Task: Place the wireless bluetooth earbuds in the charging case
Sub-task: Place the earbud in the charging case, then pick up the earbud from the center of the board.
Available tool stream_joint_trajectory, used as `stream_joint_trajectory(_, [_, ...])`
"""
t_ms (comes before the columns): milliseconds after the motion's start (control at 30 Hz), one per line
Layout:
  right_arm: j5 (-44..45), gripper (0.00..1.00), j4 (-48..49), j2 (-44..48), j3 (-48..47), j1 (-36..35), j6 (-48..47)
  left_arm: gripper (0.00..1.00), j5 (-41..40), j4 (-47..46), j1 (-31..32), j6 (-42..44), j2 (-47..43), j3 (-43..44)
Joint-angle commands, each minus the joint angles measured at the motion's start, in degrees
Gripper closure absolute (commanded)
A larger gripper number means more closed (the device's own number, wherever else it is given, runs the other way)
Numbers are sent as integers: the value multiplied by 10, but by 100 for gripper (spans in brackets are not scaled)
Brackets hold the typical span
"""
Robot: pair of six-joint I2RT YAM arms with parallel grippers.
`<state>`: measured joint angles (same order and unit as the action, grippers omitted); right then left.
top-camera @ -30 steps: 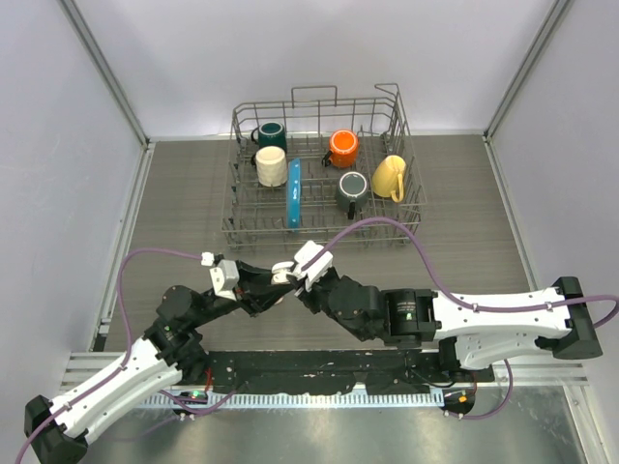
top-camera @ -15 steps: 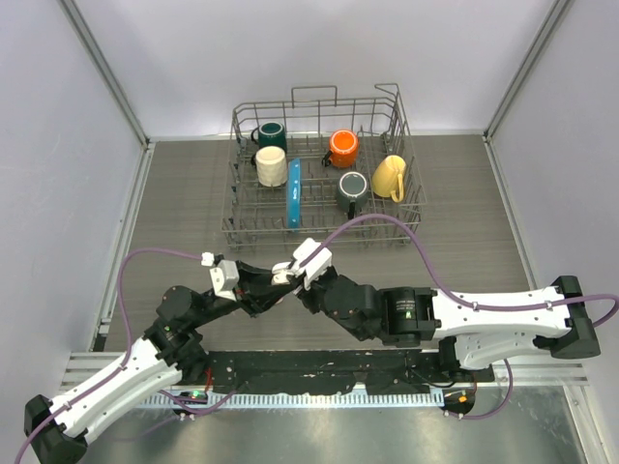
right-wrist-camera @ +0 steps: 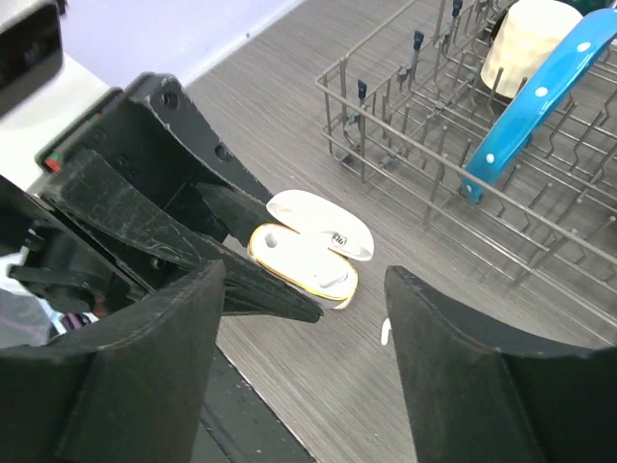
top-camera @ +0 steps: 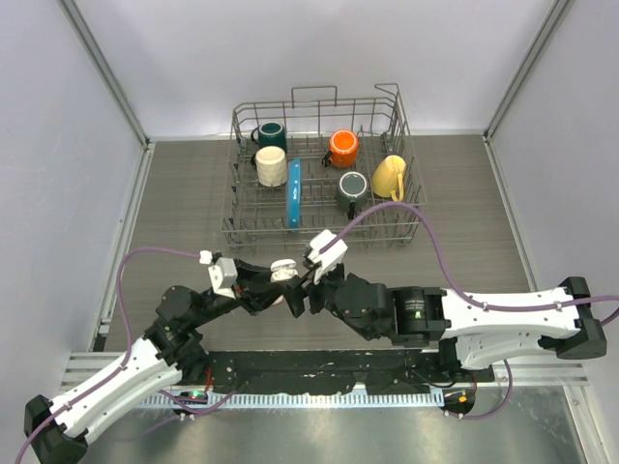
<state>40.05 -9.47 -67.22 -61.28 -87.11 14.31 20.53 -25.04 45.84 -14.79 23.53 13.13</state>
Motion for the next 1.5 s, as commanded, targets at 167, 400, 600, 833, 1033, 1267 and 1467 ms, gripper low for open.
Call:
stream_joint_trajectory(167, [27, 18, 65, 90, 27, 38, 84, 100, -18, -38, -1, -10, -15, 13])
stream_joint_trajectory(400, [30, 18, 17, 132, 54, 102, 181, 100, -23, -38, -1, -10, -18, 11])
stream_joint_trajectory(600, [28, 28, -46, 152, 73, 138, 234, 100, -32, -37, -1, -11, -25, 11])
stream_joint_trajectory(833, [-11, 40, -146, 109, 101, 180, 349, 100, -49, -26, -1, -10, -50, 5])
stream_joint_trajectory(1033, [-87, 41, -128, 18, 132, 205, 424, 100, -57, -11, -1, -12, -69, 4])
stream_joint_trajectory(1267, [-99, 38, -137, -124, 86, 205, 456, 100, -60, 7, -1, -9, -82, 6])
stream_joint_trajectory(1467, [-101, 38, -184, -227, -2, 195, 455, 100, -67, 18, -1, -10, -104, 1])
